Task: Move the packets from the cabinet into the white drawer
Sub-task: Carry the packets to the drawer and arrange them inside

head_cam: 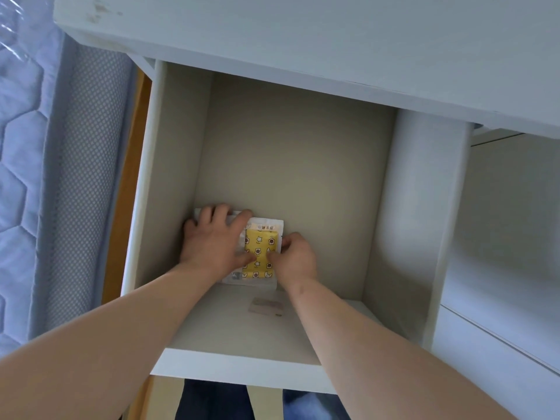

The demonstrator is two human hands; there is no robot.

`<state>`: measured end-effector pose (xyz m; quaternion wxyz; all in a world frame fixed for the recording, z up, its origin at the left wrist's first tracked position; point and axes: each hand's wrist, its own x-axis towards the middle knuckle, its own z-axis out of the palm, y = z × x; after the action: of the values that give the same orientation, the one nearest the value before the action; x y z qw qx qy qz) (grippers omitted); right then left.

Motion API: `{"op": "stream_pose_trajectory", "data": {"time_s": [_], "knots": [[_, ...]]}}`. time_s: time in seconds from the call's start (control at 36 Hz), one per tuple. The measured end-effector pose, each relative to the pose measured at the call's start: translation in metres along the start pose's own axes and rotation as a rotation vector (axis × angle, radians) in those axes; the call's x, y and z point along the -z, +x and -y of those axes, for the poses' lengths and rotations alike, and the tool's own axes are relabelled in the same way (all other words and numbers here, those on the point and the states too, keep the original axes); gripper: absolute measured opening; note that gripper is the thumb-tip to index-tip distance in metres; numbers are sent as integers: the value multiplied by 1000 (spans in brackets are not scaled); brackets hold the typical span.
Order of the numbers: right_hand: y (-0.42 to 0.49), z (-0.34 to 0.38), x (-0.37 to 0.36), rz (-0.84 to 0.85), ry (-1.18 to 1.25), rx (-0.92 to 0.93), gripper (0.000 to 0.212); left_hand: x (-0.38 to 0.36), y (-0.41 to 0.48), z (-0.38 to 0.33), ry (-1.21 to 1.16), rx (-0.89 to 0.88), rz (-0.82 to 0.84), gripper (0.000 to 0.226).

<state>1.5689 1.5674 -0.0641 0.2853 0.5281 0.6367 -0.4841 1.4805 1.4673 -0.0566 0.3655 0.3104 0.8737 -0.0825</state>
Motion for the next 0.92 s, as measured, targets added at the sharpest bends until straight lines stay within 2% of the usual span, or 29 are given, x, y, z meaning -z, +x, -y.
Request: {"op": "stream_pose_trajectory", "data": {"time_s": [0.14,0.39,0.47,0.58,0.78,0.92], "knots": [[0,0,3,-20,-75,-10,16,-3,0,-2,1,13,-24,79],[-7,1,6,42,-10,13,20,4,-10,1,-31,3,-6,93],[-14,2,14,45,-19,19,27,12,-17,0,-15,-1,1,94],[-30,7,28,30,23,20,31,30,-32,-6,-103,7,14,85],[-66,20,66,4,128,23,32,64,-68,-30,-324,79,-84,66],[-111,22,99,10,162,30,25,89,-101,-53,-473,157,-82,59]]}}
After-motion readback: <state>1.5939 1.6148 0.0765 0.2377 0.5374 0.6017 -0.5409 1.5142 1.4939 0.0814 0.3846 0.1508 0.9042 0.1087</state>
